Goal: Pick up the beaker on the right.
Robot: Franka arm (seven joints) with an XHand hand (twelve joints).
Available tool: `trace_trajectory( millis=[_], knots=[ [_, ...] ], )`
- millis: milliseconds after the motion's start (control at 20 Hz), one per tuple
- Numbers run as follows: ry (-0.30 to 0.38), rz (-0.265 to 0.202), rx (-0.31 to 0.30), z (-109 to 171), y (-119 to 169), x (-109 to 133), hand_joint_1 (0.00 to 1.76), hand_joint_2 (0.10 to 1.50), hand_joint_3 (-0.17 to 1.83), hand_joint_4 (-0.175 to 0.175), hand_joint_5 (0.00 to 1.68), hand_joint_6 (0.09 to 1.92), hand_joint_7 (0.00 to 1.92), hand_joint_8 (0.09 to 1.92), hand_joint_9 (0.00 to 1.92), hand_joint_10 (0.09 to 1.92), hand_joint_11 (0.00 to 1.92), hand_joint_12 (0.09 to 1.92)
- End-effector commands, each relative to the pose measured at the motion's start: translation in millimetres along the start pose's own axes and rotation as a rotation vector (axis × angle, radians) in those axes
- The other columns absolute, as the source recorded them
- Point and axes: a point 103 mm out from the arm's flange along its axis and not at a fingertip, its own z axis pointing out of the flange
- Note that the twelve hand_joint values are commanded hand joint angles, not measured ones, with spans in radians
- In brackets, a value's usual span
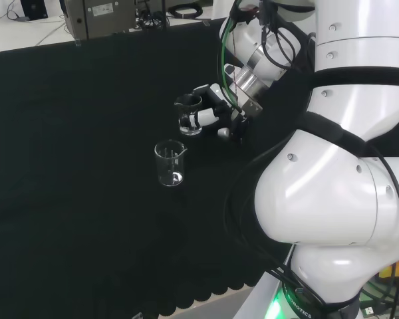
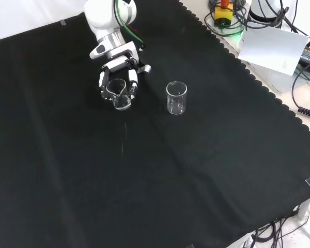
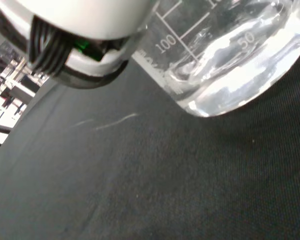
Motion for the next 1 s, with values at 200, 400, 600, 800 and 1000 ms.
trace_trajectory(
  millis=[200, 400, 600, 800, 1000],
  knots=[
    [-0.141, -0.075, -0.190, -51, -5, 26, 1.32, 0.76, 0.37, -0.169, 1.41, 0.28, 1.47, 0.22, 1.59, 0.11, 1.43, 0.61],
    [-0.219, -0.124, -0.165, -70, -12, 45, 1.32, 0.76, 0.37, -0.175, 1.42, 0.26, 1.48, 0.20, 1.64, 0.10, 1.45, 0.59],
    [-0.310, -0.163, -0.101, -82, -25, 64, 1.32, 0.72, 0.44, -0.175, 1.43, 0.27, 1.49, 0.21, 1.71, 0.09, 1.48, 0.54],
    [-0.374, -0.170, -0.042, -91, -44, 83, 1.32, 0.66, 0.59, -0.175, 1.37, 0.43, 1.42, 0.40, 1.76, 0.09, 1.51, 0.49],
    [-0.401, -0.157, -0.010, -99, -68, 97, 1.23, 0.62, 0.69, -0.061, 1.34, 0.56, 1.50, 0.56, 1.79, 0.09, 1.53, 0.50]
  ],
)
